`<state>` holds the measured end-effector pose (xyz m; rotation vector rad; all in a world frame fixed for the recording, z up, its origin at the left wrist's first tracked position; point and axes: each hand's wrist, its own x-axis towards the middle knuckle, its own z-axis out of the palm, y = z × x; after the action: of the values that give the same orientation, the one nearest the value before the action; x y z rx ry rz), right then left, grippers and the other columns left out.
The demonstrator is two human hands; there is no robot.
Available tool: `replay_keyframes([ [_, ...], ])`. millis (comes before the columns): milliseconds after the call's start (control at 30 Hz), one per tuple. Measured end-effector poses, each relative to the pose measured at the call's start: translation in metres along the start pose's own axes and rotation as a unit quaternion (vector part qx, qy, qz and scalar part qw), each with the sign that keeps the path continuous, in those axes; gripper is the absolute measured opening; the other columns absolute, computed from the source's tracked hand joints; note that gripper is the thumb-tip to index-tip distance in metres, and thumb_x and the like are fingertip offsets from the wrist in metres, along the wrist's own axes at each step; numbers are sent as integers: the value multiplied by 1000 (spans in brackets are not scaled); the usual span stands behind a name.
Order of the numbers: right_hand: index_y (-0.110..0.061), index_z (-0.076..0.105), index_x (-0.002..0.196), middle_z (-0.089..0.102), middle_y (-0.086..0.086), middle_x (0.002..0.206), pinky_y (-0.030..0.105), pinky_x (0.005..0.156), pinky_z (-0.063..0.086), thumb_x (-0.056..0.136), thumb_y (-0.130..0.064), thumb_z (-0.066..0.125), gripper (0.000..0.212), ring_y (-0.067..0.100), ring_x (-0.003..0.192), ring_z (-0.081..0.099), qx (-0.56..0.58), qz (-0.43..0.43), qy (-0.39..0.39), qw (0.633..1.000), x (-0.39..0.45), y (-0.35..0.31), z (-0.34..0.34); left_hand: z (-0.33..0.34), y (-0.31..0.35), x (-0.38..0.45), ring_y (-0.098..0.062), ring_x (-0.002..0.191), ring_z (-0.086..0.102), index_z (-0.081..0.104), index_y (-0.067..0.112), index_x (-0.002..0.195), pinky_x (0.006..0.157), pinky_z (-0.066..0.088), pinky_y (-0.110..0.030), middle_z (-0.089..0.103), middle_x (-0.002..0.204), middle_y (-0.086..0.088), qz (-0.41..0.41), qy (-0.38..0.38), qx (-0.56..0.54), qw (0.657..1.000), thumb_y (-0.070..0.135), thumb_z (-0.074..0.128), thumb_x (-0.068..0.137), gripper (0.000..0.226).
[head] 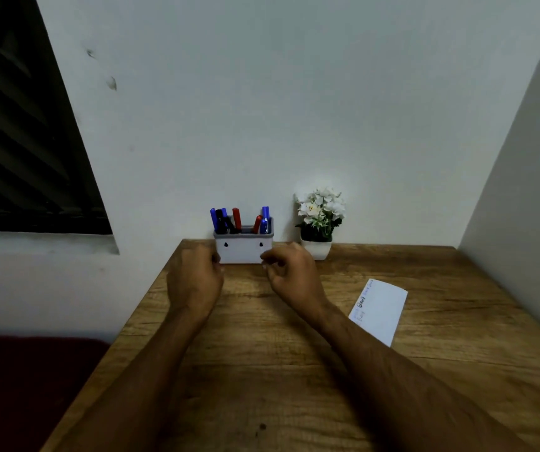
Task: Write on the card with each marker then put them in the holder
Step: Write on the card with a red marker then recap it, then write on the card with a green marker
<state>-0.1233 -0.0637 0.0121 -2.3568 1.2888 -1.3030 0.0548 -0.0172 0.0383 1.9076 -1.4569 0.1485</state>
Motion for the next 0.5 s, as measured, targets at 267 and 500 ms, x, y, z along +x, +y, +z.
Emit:
replay_keyframes([
  [267,-19,76,117,68,-2,102,21,78,45,95,-16,70,23,7,90,55,-4,47,-43,998,-31,-7,-3,5,-37,-27,-21,79,63,65,20,82,67,59,-36,65,84,-2,-73,-59,107,990,22,75,80,10],
  [500,-22,74,121,68,-4,107,22,83,51,98,-19,68,24,3,93,55,-12,56,-66,996,-43,-7,-4,8,-38,-31,-21,77,60,62,18,76,67,58,-34,61,81,-3,-63,-70,113,989,10,64,79,9],
])
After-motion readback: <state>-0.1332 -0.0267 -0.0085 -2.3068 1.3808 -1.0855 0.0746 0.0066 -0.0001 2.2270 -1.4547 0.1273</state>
